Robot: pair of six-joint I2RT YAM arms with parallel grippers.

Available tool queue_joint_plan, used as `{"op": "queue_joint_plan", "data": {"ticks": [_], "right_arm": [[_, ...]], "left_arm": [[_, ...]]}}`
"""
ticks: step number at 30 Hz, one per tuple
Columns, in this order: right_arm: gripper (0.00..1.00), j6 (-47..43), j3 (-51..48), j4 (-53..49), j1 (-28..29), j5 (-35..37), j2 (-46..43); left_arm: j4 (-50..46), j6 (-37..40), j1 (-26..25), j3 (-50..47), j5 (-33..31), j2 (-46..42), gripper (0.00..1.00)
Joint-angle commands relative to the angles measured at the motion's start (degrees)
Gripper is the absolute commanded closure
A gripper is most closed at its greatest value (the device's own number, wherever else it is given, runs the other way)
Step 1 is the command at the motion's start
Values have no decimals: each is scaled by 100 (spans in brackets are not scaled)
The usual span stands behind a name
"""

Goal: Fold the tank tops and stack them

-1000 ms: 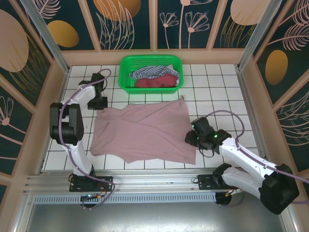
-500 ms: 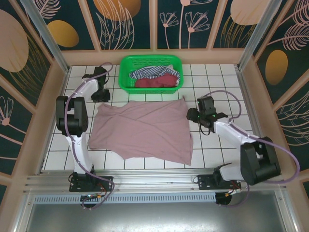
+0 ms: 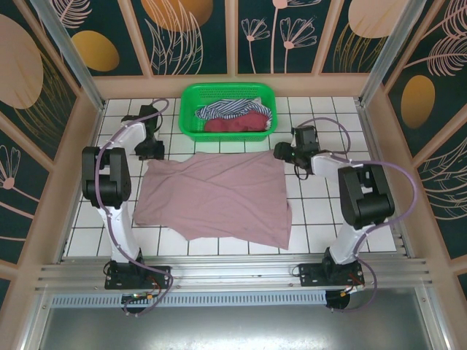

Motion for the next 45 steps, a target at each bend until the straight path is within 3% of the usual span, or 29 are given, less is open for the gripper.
{"op": "queue_joint_plan", "data": {"ticks": [1,7,12,18,23,28,32,37,39,45], "right_arm": [[42,-130,378,305,-102,-275,434],[46,-139,773,356,-227,-561,986],[65,-152,890,363,-284,-692,1227],[76,-295,977,264,-320,-649,1274],[84,-362,917,298,-371,-604,1196],[88,-396,880,311,-442,-648,1094],[92,-395,829,407,-488,-744,1065],[95,-411,789,549,-515,-852,966],[95,-424,761,642,-517,-924,888],[96,-421,460,1082,-595,-1143,545]], "left_arm": [[79,26,49,17,285,-51,59],[74,-67,48,354,460,122,58],[63,-131,50,240,625,158,60],[-97,-56,50,168,147,84,61],[-120,-48,46,134,151,182,70],[-175,55,51,-31,-191,106,73],[-169,47,50,-65,-27,160,74],[-120,37,50,127,-62,258,89],[-159,30,49,264,-53,289,99],[-280,40,82,643,-290,383,100]]}}
